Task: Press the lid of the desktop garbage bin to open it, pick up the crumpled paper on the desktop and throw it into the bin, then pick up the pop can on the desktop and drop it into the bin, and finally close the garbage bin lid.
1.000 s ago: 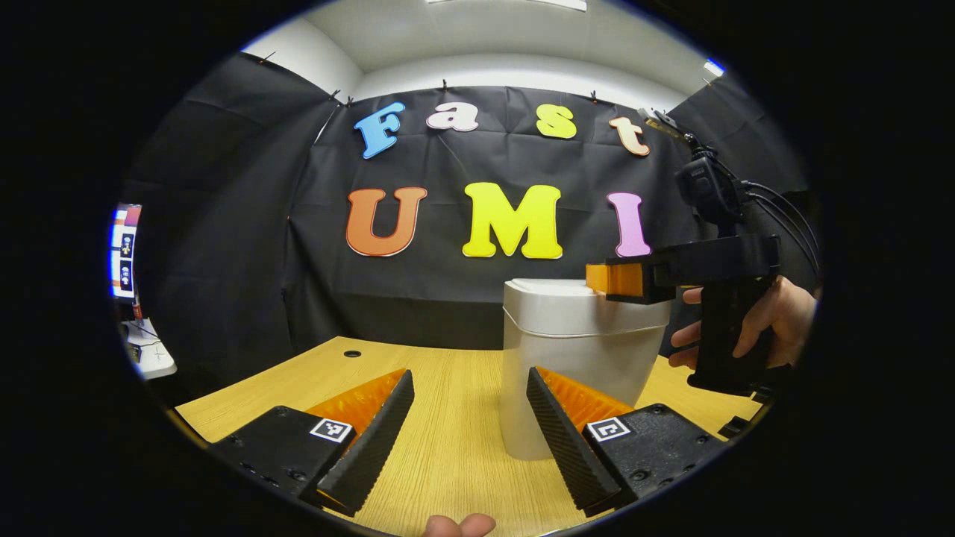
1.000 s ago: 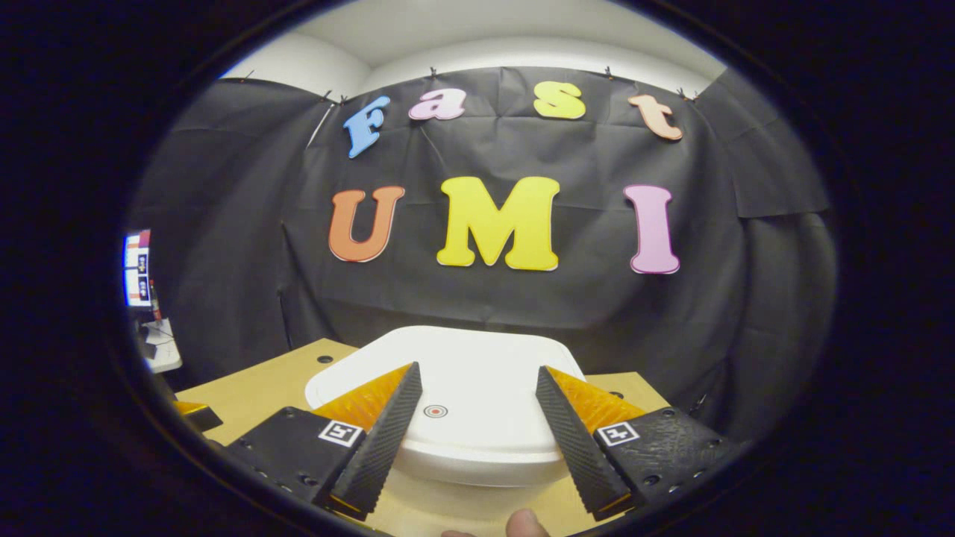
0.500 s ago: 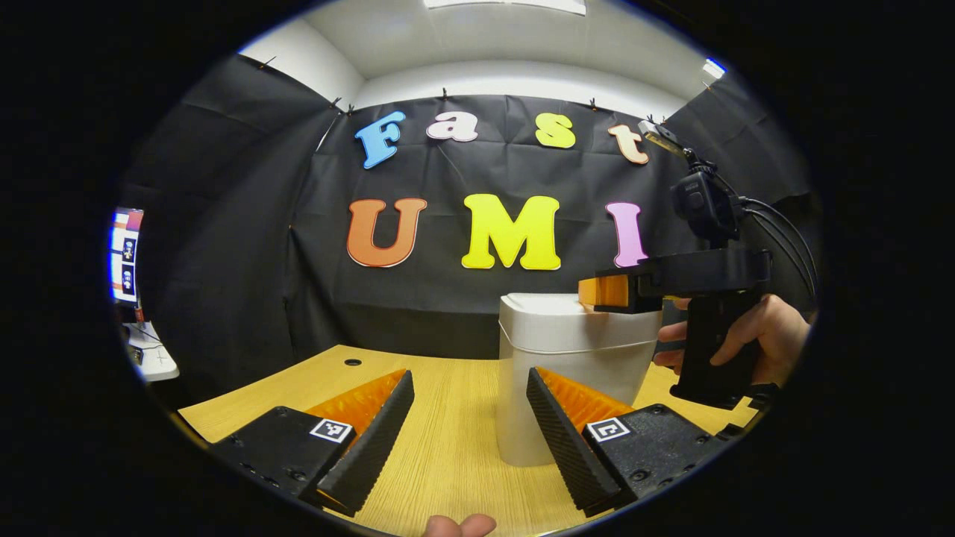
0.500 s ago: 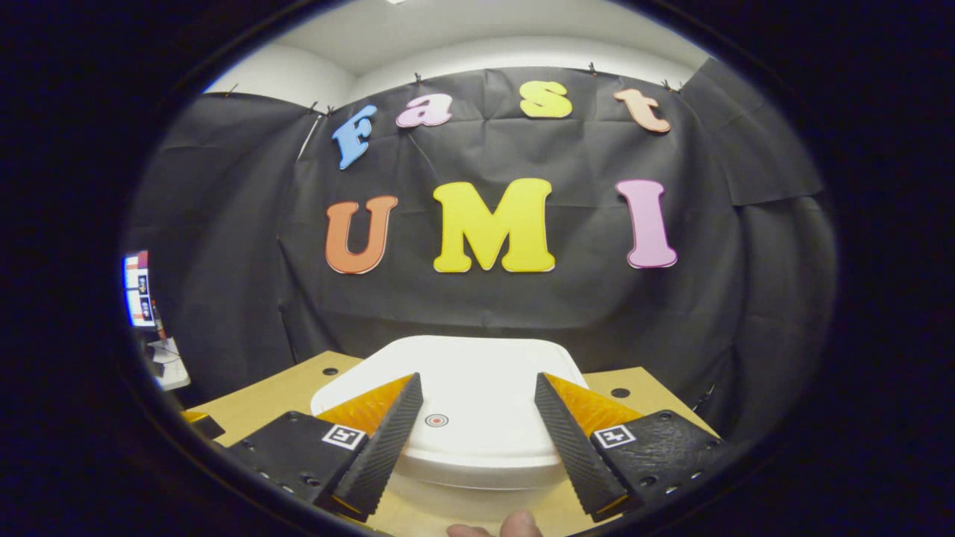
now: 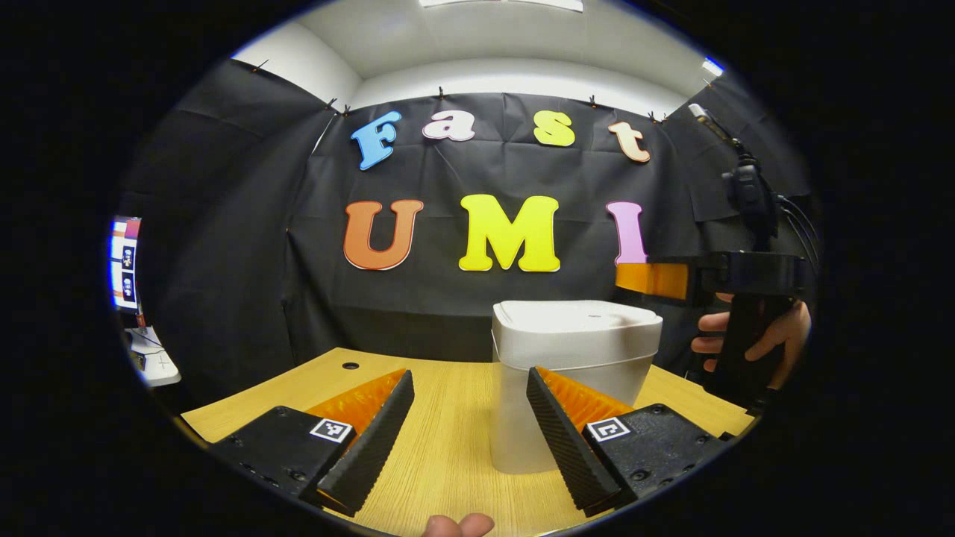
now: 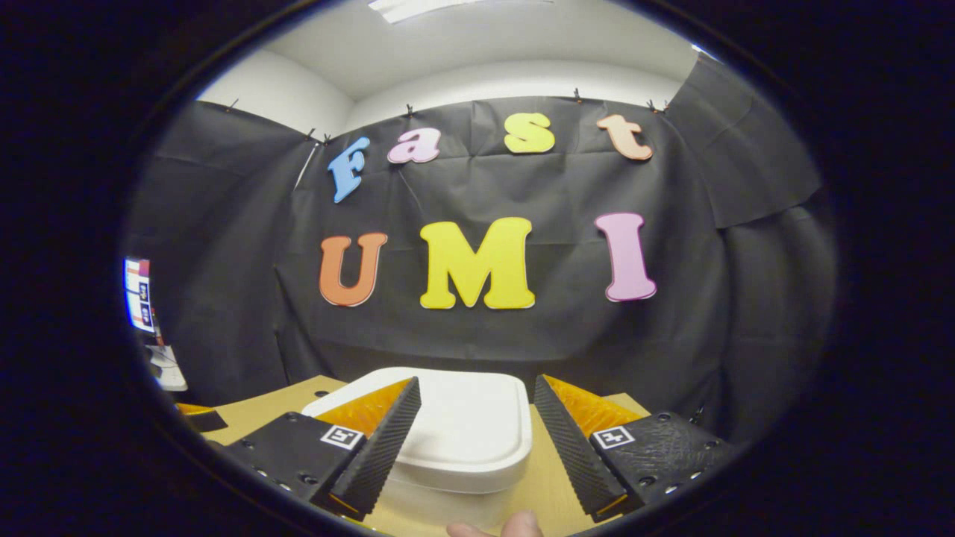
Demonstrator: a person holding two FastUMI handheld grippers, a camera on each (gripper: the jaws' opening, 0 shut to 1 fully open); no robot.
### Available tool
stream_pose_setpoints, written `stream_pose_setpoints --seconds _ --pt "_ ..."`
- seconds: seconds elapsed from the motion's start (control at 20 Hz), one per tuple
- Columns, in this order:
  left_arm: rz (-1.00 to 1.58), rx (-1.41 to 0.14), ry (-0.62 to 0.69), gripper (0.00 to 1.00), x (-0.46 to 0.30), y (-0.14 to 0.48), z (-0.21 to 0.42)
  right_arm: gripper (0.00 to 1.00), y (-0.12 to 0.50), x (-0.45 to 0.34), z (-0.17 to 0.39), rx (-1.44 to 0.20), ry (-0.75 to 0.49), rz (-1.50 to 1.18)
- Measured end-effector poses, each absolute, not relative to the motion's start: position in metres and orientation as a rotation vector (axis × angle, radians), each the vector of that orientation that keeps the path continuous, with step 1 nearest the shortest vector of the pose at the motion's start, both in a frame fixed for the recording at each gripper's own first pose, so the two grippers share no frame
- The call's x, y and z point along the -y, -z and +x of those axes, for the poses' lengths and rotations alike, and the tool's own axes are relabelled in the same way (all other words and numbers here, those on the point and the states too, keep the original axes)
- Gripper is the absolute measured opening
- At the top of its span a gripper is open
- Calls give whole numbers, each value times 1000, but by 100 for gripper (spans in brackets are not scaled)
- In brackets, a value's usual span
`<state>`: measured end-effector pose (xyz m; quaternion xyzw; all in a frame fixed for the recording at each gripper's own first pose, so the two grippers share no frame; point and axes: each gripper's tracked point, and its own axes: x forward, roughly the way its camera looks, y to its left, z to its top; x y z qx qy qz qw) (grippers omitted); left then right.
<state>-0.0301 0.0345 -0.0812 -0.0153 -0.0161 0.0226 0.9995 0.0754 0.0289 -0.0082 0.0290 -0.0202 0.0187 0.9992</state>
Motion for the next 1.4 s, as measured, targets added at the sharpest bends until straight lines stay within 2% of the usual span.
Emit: stream_pose_setpoints --seconds 0.55,0.6,0.65,0.8,1.0,1.4 --pt "-23 63 -34 98 -4 67 -32 95 46 25 15 92 10 19" --pt "-17 68 -36 100 -3 67 -32 95 54 22 11 83 2 21" --pt "-13 75 -40 98 -5 65 -33 95 64 23 8 72 4 25" --pt "-40 56 -38 98 0 75 -28 95 76 32 -1 89 53 18" --pt "-3 59 -83 98 -5 82 -31 95 97 40 -5 72 86 13" --pt "13 59 -47 98 15 86 -26 95 97 38 -4 89 80 17"
